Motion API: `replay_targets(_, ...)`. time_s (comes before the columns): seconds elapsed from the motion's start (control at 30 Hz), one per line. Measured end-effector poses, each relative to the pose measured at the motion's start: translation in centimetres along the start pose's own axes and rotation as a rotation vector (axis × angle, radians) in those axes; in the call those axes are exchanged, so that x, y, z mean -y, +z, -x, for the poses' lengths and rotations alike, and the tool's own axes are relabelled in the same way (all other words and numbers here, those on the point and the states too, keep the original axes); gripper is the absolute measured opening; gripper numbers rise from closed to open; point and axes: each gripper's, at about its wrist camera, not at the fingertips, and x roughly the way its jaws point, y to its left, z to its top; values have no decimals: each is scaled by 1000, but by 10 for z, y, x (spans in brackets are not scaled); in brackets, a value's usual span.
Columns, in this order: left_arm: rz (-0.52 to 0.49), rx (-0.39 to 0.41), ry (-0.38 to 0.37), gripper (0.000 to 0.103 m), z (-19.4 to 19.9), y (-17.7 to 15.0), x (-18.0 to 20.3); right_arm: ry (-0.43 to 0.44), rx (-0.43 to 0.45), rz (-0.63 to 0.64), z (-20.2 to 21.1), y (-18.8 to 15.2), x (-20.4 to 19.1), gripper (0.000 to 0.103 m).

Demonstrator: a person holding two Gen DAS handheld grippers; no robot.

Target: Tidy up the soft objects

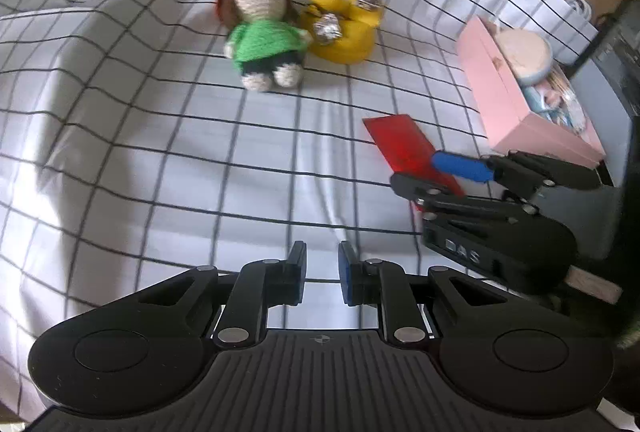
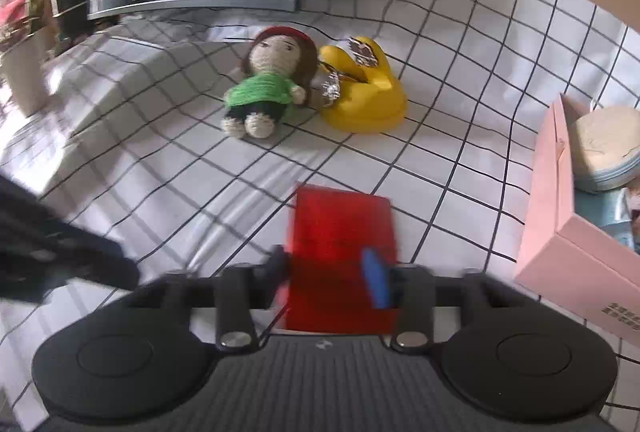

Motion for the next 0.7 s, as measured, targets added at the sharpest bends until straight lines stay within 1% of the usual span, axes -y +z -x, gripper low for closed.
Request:
replay_targets(0.03, -3, -2, -3, 19, -1, -1, 3, -1, -9, 2, 5, -1, 0, 6)
replay_targets(0.07, -11, -5, -10, 19, -2, -1, 6, -11, -4, -2, 10, -2, 2, 4)
replay_targets(0.2, -53, -12, -51, 19, -8, 3, 21, -69, 35, -50, 42, -10, 21, 4)
replay_targets(0.33, -88, -21, -98, 19, -16, 10, 38, -119, 44, -76, 69, -20, 40, 5)
replay_targets(0.37, -94, -15, -120, 19, -18, 13, 42, -121, 47, -79, 75, -24, 42, 10)
replay_targets(0.4, -95, -10, -144, 19, -20, 17, 44, -112, 40, -82, 78, -29, 44, 26)
replay_targets(0.43, -92, -10, -164, 19, -22, 21, 46, -100, 28, -87, 79, -33, 45, 38)
replay_targets(0.47, -83, -17, -178, 19, -25, 26, 48, -91, 23, -95, 79, -36, 45, 60)
replay_targets(0.5, -72, -22, -189, 19, -27, 30, 49, -89, 30, -98, 78, -39, 43, 65)
replay_targets(0.57, -82, -9, -183, 19, -27, 34, 53, -92, 37, -80, 74, -40, 39, 65)
replay_targets(0.6, -95, -1, -161, 19, -27, 35, 54, -102, 28, -77, 70, -38, 37, 65)
replay_targets(0.67, -123, 8, -113, 19, -27, 38, 54, -92, 19, -84, 68, -38, 37, 65)
replay_targets(0.7, -134, 9, -118, 19, -27, 40, 54, -84, 13, -85, 69, -39, 37, 65)
